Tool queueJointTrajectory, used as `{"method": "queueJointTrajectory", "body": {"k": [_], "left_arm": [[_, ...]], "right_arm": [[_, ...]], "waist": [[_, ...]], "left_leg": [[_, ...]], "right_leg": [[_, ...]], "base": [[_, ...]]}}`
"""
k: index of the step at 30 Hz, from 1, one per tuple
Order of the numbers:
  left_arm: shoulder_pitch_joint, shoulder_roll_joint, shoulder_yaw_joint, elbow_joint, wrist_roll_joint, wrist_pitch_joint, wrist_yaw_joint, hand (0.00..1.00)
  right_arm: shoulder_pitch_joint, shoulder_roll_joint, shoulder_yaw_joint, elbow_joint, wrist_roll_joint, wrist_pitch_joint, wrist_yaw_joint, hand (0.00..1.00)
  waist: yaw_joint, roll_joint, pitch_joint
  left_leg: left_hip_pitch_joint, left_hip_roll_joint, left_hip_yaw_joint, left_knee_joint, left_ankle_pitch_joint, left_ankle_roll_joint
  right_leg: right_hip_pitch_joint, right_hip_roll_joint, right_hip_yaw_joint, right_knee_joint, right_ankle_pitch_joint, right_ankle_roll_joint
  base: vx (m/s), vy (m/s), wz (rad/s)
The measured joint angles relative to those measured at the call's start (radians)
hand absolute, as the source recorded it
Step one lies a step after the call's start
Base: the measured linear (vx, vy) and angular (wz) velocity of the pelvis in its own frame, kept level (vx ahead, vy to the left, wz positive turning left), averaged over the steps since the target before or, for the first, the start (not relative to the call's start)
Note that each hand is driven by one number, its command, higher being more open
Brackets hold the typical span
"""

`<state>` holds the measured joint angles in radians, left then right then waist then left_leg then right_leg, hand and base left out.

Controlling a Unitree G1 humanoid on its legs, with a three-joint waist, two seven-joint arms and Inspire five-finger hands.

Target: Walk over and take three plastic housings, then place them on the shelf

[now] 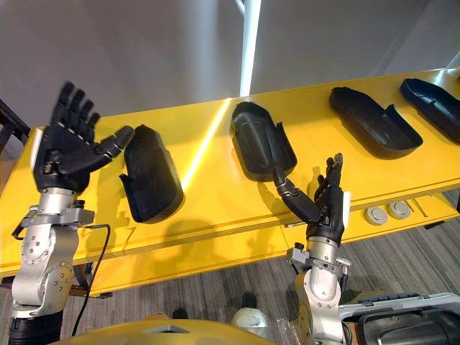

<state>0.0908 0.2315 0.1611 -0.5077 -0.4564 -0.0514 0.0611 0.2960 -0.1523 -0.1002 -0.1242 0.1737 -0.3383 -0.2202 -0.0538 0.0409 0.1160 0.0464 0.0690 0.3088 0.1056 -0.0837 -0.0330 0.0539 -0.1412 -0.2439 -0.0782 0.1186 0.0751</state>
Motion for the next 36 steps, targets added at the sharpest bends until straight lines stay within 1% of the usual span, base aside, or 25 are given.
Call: {"method": "queueJointTrajectory", "body": {"k": [1,3,4,6,9,10,13,16,17,23,27,30,31,33,35,36], "left_arm": [[0.000,0.000,0.001,-0.009,0.001,-0.018,0.001,1.00],[0.000,0.000,0.007,-0.041,0.042,-0.085,0.021,1.00],[0.000,0.000,0.009,-0.045,0.046,-0.090,0.025,1.00],[0.000,-0.003,0.022,-0.054,0.062,-0.148,0.047,1.00],[0.004,-0.012,0.024,-0.070,0.068,-0.166,0.046,1.00],[0.012,-0.020,0.024,-0.084,0.068,-0.168,0.046,1.00],[0.052,-0.038,0.022,-0.099,0.089,-0.201,0.060,1.00],[0.087,-0.054,0.037,-0.100,0.171,-0.246,0.137,1.00],[0.153,-0.135,0.132,-0.103,0.231,-0.341,0.237,1.00],[0.153,-0.136,0.128,-0.100,0.231,-0.341,0.237,1.00],[0.154,-0.137,0.127,-0.070,0.230,-0.341,0.234,1.00],[0.153,-0.137,0.118,-0.024,0.226,-0.338,0.235,1.00],[0.153,-0.138,0.108,-0.004,0.222,-0.331,0.234,1.00],[0.153,-0.142,0.091,0.020,0.219,-0.292,0.220,1.00],[0.153,-0.142,0.065,0.064,0.224,-0.244,0.179,1.00],[0.152,-0.142,0.057,0.078,0.224,-0.238,0.171,1.00]], "right_arm": [[0.000,0.000,0.003,0.000,0.001,0.000,0.001,1.00],[-0.004,0.000,0.016,0.000,0.012,0.000,0.016,1.00],[-0.005,0.000,0.018,0.000,0.013,0.000,0.017,1.00],[-0.027,0.001,0.036,0.000,0.028,-0.002,0.026,1.00],[-0.060,0.001,0.043,0.000,0.029,-0.003,0.026,1.00],[-0.077,0.000,0.050,-0.001,0.029,-0.003,0.026,1.00],[-0.121,0.000,0.080,-0.023,0.030,-0.005,0.027,1.00],[-0.162,0.000,0.112,-0.051,0.040,-0.009,0.055,1.00],[-0.233,0.000,0.150,-0.051,0.039,-0.020,0.075,1.00],[-0.233,0.000,0.142,-0.051,0.039,-0.020,0.077,1.00],[-0.232,0.000,0.088,-0.051,0.041,-0.023,0.084,1.00],[-0.232,0.000,0.032,-0.052,0.049,-0.037,0.087,1.00],[-0.232,0.001,0.007,-0.058,0.049,-0.040,0.087,1.00],[-0.231,0.001,-0.029,-0.080,0.049,-0.041,0.086,1.00],[-0.230,0.001,-0.058,-0.103,0.049,-0.046,0.086,1.00],[-0.230,0.001,-0.063,-0.112,0.049,-0.046,0.087,1.00]], "waist": [[0.000,-0.002,-0.003],[0.001,-0.010,-0.009],[0.002,-0.010,-0.009],[0.005,-0.015,-0.012],[0.014,-0.021,-0.016],[0.016,-0.024,-0.017],[0.027,-0.032,-0.023],[0.040,-0.035,-0.024],[0.077,-0.065,-0.040],[0.075,-0.064,-0.034],[0.074,-0.060,-0.024],[0.070,-0.054,0.008],[0.069,-0.051,0.019],[0.064,-0.047,0.024],[0.046,-0.047,0.025],[0.042,-0.046,0.025]], "left_leg": [[0.002,-0.001,-0.001,-0.005,0.004,0.000],[0.007,-0.005,-0.005,-0.022,0.014,0.000],[0.009,-0.006,-0.005,-0.025,0.016,0.000],[0.017,-0.009,-0.008,-0.043,0.028,-0.001],[0.018,-0.012,-0.019,-0.058,0.042,-0.001],[0.017,-0.013,-0.025,-0.064,0.047,-0.002],[0.016,-0.014,-0.048,-0.078,0.062,-0.003],[0.016,-0.016,-0.066,-0.079,0.065,-0.002],[0.033,-0.025,-0.082,-0.130,0.088,-0.005],[0.034,-0.025,-0.087,-0.126,0.088,-0.005],[0.040,-0.026,-0.090,-0.124,0.089,-0.004],[0.062,-0.028,-0.083,-0.129,0.083,-0.011],[0.062,-0.029,-0.075,-0.131,0.083,-0.010],[0.062,-0.030,-0.062,-0.149,0.085,-0.007],[0.066,-0.030,-0.054,-0.168,0.093,-0.006],[0.067,-0.029,-0.049,-0.172,0.093,-0.007]], "right_leg": [[0.000,-0.001,-0.001,0.000,0.000,0.000],[0.000,-0.002,-0.007,0.000,0.000,0.000],[0.001,-0.002,-0.008,0.000,0.000,0.000],[0.004,-0.004,-0.015,0.000,-0.001,-0.001],[0.005,-0.005,-0.027,0.000,-0.002,-0.001],[0.004,-0.005,-0.033,0.000,-0.002,-0.001],[0.010,-0.005,-0.059,0.000,-0.002,-0.002],[0.021,-0.007,-0.077,0.000,-0.003,-0.003],[0.028,-0.014,-0.102,0.000,-0.016,-0.003],[0.034,-0.015,-0.106,0.000,-0.015,-0.003],[0.042,-0.016,-0.106,0.000,-0.014,-0.003],[0.053,-0.018,-0.097,0.005,-0.019,0.001],[0.049,-0.019,-0.089,0.008,-0.023,0.001],[0.036,-0.020,-0.076,0.008,-0.025,0.000],[0.030,-0.017,-0.069,0.007,-0.023,0.003],[0.028,-0.016,-0.066,0.007,-0.022,0.004]], "base": [[-0.04,-0.006,0.05],[-0.05,-0.005,0.05],[-0.06,-0.002,0.01],[-0.07,-0.001,0.04],[-0.05,-0.004,0.11],[-0.05,-0.008,0.18],[-0.02,-0.009,0.21],[-0.01,0.001,0.18],[0.00,0.003,0.05],[0.00,0.000,0.01],[0.00,0.000,0.01],[-0.04,0.027,-0.10],[-0.07,0.036,-0.19],[-0.03,0.026,-0.15],[0.01,0.017,-0.08],[0.02,0.012,-0.15]]}}
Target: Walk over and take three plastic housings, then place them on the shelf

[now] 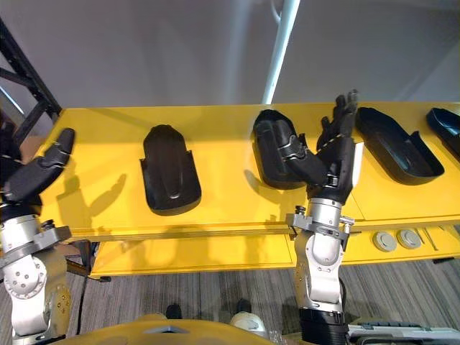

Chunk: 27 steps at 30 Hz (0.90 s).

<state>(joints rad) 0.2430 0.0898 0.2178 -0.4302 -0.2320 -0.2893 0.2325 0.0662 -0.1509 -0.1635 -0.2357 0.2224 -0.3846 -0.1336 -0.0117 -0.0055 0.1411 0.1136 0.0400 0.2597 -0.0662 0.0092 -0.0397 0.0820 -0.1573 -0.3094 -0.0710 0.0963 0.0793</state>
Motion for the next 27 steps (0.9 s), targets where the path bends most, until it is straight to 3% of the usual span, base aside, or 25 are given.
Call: {"method": "queueJointTrajectory", "body": {"k": [3,9,12,16,19,24,27], "left_arm": [[-0.016,0.002,-0.031,0.051,-0.002,0.049,-0.040,1.00],[-0.091,0.048,-0.048,0.182,-0.076,0.123,-0.127,1.00],[-0.131,0.069,-0.049,0.276,-0.075,0.146,-0.102,1.00],[-0.167,0.078,-0.046,0.379,-0.075,0.232,-0.013,1.00],[-0.168,0.078,-0.055,0.406,-0.071,0.280,0.005,1.00],[-0.202,0.078,-0.056,0.420,-0.073,0.339,-0.005,1.00],[-0.206,0.079,-0.055,0.425,-0.107,0.362,-0.059,1.00]], "right_arm": [[0.000,0.000,-0.020,-0.027,0.000,-0.013,0.003,1.00],[0.001,-0.001,-0.044,-0.027,-0.001,-0.016,0.022,1.00],[0.005,-0.002,-0.044,-0.027,-0.001,-0.016,0.040,1.00],[0.009,-0.010,-0.044,-0.027,0.001,-0.016,0.058,1.00],[0.013,-0.011,-0.045,-0.027,0.001,-0.016,0.057,1.00],[0.035,-0.011,-0.041,-0.027,0.000,-0.015,0.058,1.00],[0.035,-0.011,-0.041,-0.027,0.001,-0.015,0.058,1.00]], "waist": [[-0.021,0.000,0.000],[-0.022,0.002,-0.001],[-0.026,0.005,-0.001],[-0.046,0.006,-0.001],[-0.053,0.012,-0.004],[-0.048,0.035,-0.018],[-0.047,0.041,-0.022]], "left_leg": [[0.001,0.003,0.018,-0.009,0.007,-0.005],[0.026,0.006,0.046,-0.009,-0.003,-0.010],[0.037,0.006,0.057,-0.007,-0.013,-0.009],[0.039,0.005,0.068,-0.007,-0.027,-0.014],[0.040,0.005,0.074,-0.007,-0.030,-0.015],[0.042,0.005,0.075,-0.007,-0.026,-0.009],[0.042,0.005,0.076,-0.007,-0.028,-0.012]], "right_leg": [[-0.011,0.004,0.012,0.001,0.006,-0.003],[-0.003,0.008,0.038,0.001,0.006,-0.003],[0.007,0.008,0.045,0.001,0.005,-0.001],[0.006,0.006,0.055,0.001,0.004,0.000],[0.004,0.007,0.061,0.001,0.004,0.001],[0.004,0.008,0.062,0.001,0.004,0.001],[0.004,0.008,0.064,0.000,0.005,0.001]], "base": [[0.06,0.006,-0.11],[0.06,0.000,-0.10],[0.00,0.006,-0.12],[-0.03,0.005,-0.07],[-0.01,-0.007,-0.06],[0.00,0.000,0.00],[0.00,0.000,0.00]]}}
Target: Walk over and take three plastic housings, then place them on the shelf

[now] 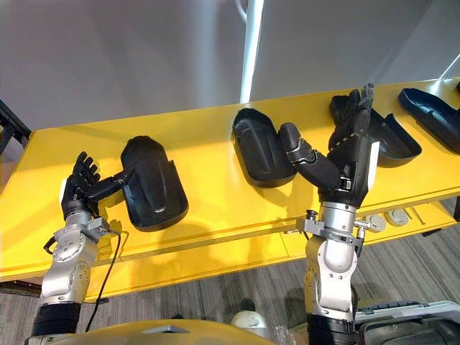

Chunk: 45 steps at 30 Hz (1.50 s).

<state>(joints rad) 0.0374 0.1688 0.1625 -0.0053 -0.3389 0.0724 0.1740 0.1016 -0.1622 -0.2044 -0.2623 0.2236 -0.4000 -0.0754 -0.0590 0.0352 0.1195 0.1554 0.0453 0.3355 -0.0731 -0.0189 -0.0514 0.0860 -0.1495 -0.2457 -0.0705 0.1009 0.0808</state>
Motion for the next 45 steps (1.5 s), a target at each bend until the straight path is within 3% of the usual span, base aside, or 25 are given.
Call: {"method": "queueJointTrajectory", "body": {"k": [4,15,20,24,27,36,39,43,45], "left_arm": [[-0.014,0.044,-0.005,0.039,-0.088,-0.001,-0.070,1.00],[-0.075,0.094,-0.056,0.107,-0.217,-0.006,-0.137,1.00],[-0.091,0.100,-0.087,0.107,-0.246,-0.034,-0.129,1.00],[-0.114,0.104,-0.119,0.099,-0.247,-0.034,-0.106,1.00],[-0.164,0.104,-0.132,0.075,-0.248,-0.044,-0.084,1.00],[-0.216,0.104,-0.159,0.072,-0.245,-0.075,0.001,1.00],[-0.243,0.101,-0.161,0.071,-0.197,-0.077,0.093,1.00],[-0.243,0.095,-0.155,0.031,-0.075,-0.087,0.187,1.00],[-0.242,0.075,-0.155,-0.013,-0.033,-0.096,0.208,1.00]], "right_arm": [[0.000,0.000,0.003,0.000,0.000,0.000,0.000,1.00],[0.003,-0.002,0.009,0.000,0.033,0.000,0.031,1.00],[-0.017,-0.082,0.021,0.012,0.036,0.001,0.043,1.00],[-0.055,-0.082,0.022,0.015,0.037,0.001,0.038,1.00],[-0.108,-0.106,0.022,0.017,0.037,0.001,0.027,1.00],[-0.117,-0.112,0.041,0.035,0.037,0.001,0.070,1.00],[-0.117,-0.112,0.045,0.033,0.082,0.002,0.147,1.00],[-0.110,-0.123,0.082,-0.002,0.258,0.139,0.415,1.00],[-0.093,-0.159,0.136,-0.010,0.286,0.193,0.479,1.00]], "waist": [[0.001,0.001,-0.001],[0.000,-0.006,-0.010],[0.000,-0.011,-0.007],[-0.002,-0.017,0.008],[-0.005,-0.014,0.063],[-0.027,-0.021,0.094],[-0.034,-0.025,0.114],[-0.048,-0.030,0.123],[-0.046,-0.031,0.124]], "left_leg": [[0.000,0.000,0.005,-0.001,-0.004,-0.004],[-0.003,-0.003,0.038,0.003,0.000,0.002],[-0.080,0.000,0.056,0.110,-0.048,0.016],[-0.098,0.001,0.064,0.150,-0.073,0.022],[-0.144,0.003,0.064,0.210,-0.098,0.030],[-0.168,0.001,0.064,0.247,-0.108,0.044],[-0.167,0.002,0.063,0.256,-0.115,0.044],[-0.168,0.004,0.049,0.262,-0.118,0.044],[-0.164,0.004,0.033,0.265,-0.118,0.044]], "right_leg": [[0.000,-0.001,0.004,0.000,0.001,0.001],[-0.019,-0.002,0.038,0.000,0.010,0.012],[-0.072,-0.008,0.084,0.016,0.016,0.023],[-0.080,-0.014,0.099,0.019,0.018,0.026],[-0.115,-0.025,0.109,0.046,0.020,0.029],[-0.129,-0.035,0.113,0.052,0.024,0.034],[-0.123,-0.035,0.114,0.052,0.024,0.034],[-0.115,-0.034,0.103,0.050,0.024,0.033],[-0.100,-0.034,0.083,0.049,0.024,0.033]], "base": [[-0.02,-0.006,-0.01],[-0.02,-0.002,-0.07],[-0.04,-0.013,-0.13],[-0.06,0.002,-0.08],[-0.11,0.018,-0.01],[-0.04,0.006,0.01],[-0.05,-0.009,-0.03],[-0.03,-0.017,0.07],[0.00,-0.021,0.25]]}}
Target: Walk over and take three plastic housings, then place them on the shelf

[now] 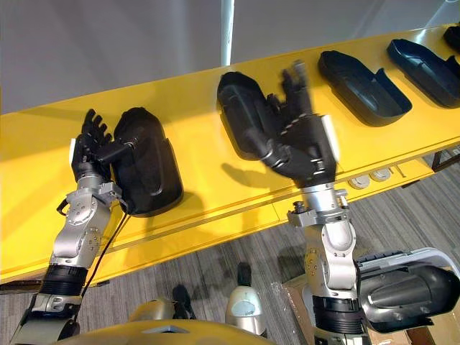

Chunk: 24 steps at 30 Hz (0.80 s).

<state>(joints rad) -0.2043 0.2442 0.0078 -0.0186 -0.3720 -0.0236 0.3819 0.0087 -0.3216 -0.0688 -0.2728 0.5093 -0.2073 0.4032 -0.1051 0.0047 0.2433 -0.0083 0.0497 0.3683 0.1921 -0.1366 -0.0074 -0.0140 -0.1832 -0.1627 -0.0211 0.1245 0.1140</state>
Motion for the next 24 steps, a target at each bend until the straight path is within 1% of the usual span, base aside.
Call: {"method": "queueJointTrajectory", "body": {"k": [1,2,5,6,7,8,9,12,14,16,18,21,23,24], "left_arm": [[0.004,-0.012,0.000,-0.037,0.030,-0.014,0.011,1.00],[0.015,-0.016,0.000,-0.078,0.038,-0.044,0.020,1.00],[0.042,-0.016,0.018,-0.165,0.097,-0.092,0.035,1.00],[0.061,-0.016,0.043,-0.209,0.139,-0.117,0.042,1.00],[0.067,-0.016,0.052,-0.220,0.149,-0.127,0.046,1.00],[0.084,-0.016,0.073,-0.246,0.153,-0.148,0.054,1.00],[0.102,-0.016,0.092,-0.267,0.173,-0.164,0.060,1.00],[0.138,-0.014,0.119,-0.314,0.187,-0.186,0.059,1.00],[0.169,-0.012,0.134,-0.337,0.186,-0.193,0.051,1.00],[0.197,-0.012,0.149,-0.345,0.185,-0.195,0.033,1.00],[0.225,-0.012,0.163,-0.344,0.179,-0.198,0.017,1.00],[0.268,-0.012,0.186,-0.344,0.178,-0.221,-0.002,1.00],[0.292,-0.012,0.197,-0.346,0.179,-0.261,-0.017,1.00],[0.296,-0.012,0.198,-0.347,0.179,-0.269,-0.017,1.00]], "right_arm": [[0.009,-0.016,0.031,0.000,0.022,0.027,0.035,1.00],[0.019,-0.023,0.052,0.000,0.046,0.051,0.079,1.00],[0.023,-0.026,0.073,-0.003,0.076,0.092,0.154,1.00],[0.024,-0.027,0.078,-0.015,0.092,0.121,0.202,1.00],[0.025,-0.029,0.081,-0.020,0.098,0.133,0.220,1.00],[0.026,-0.032,0.091,-0.030,0.099,0.157,0.260,1.00],[0.032,-0.043,0.102,-0.048,0.098,0.188,0.299,1.00],[0.062,-0.092,0.142,-0.067,0.101,0.237,0.383,1.00],[0.070,-0.122,0.158,-0.066,0.103,0.254,0.409,1.00],[0.083,-0.144,0.156,-0.066,0.137,0.257,0.429,1.00],[0.093,-0.147,0.151,-0.065,0.159,0.261,0.460,1.00],[0.108,-0.146,0.153,-0.065,0.193,0.276,0.546,1.00],[0.124,-0.149,0.189,-0.065,0.193,0.301,0.625,1.00],[0.130,-0.150,0.204,-0.064,0.193,0.305,0.637,1.00]], "waist": [[0.006,0.000,0.000],[0.017,0.000,0.000],[0.022,-0.001,0.000],[0.023,-0.001,-0.001],[0.025,-0.001,-0.001],[0.027,-0.002,-0.002],[0.030,-0.003,-0.002],[0.049,-0.014,-0.012],[0.051,-0.020,-0.018],[0.050,-0.027,-0.027],[0.052,-0.031,-0.045],[0.060,-0.037,-0.070],[0.074,-0.040,-0.089],[0.075,-0.040,-0.095]], "left_leg": [[0.006,0.000,-0.012,0.000,0.000,0.000],[0.014,0.001,-0.016,-0.003,0.000,0.000],[0.024,0.000,-0.031,-0.007,0.000,-0.001],[0.032,-0.001,-0.037,-0.011,0.000,-0.001],[0.035,-0.002,-0.039,-0.015,0.000,-0.001],[0.045,-0.003,-0.040,-0.023,0.000,-0.001],[0.051,-0.004,-0.041,-0.028,0.000,-0.001],[0.051,-0.006,-0.044,-0.044,0.004,-0.007],[0.052,-0.007,-0.052,-0.059,0.018,-0.004],[0.054,-0.008,-0.071,-0.076,0.033,-0.007],[0.055,-0.008,-0.077,-0.086,0.041,-0.010],[0.076,-0.008,-0.086,-0.112,0.053,-0.013],[0.087,-0.009,-0.090,-0.134,0.056,-0.016],[0.087,-0.011,-0.093,-0.142,0.058,-0.018]], "right_leg": [[0.010,0.001,-0.008,0.000,0.000,0.000],[0.020,0.001,-0.016,0.000,0.000,0.000],[0.040,0.001,-0.031,-0.001,0.000,0.000],[0.051,0.000,-0.040,-0.002,0.000,0.000],[0.055,0.000,-0.042,-0.002,-0.001,0.000],[0.062,0.000,-0.044,-0.003,-0.002,-0.001],[0.069,0.000,-0.049,-0.005,-0.002,-0.002],[0.071,0.000,-0.055,-0.016,-0.005,-0.005],[0.071,0.002,-0.064,-0.017,-0.005,-0.006],[0.076,0.004,-0.084,-0.018,-0.005,-0.006],[0.076,0.006,-0.088,-0.020,-0.005,-0.006],[0.093,0.011,-0.095,-0.029,-0.005,-0.006],[0.104,0.013,-0.101,-0.033,-0.008,-0.011],[0.104,0.013,-0.105,-0.034,-0.011,-0.015]], "base": [[0.01,-0.010,0.22],[0.00,-0.007,0.17],[-0.01,-0.002,0.16],[-0.02,0.003,0.12],[-0.04,0.001,0.10],[-0.04,-0.001,0.02],[-0.05,-0.005,0.03],[-0.03,-0.013,0.04],[-0.01,-0.029,0.13],[0.00,-0.033,0.25],[0.00,-0.022,0.14],[0.01,-0.019,0.07],[-0.04,-0.014,0.05],[-0.04,-0.014,0.13]]}}
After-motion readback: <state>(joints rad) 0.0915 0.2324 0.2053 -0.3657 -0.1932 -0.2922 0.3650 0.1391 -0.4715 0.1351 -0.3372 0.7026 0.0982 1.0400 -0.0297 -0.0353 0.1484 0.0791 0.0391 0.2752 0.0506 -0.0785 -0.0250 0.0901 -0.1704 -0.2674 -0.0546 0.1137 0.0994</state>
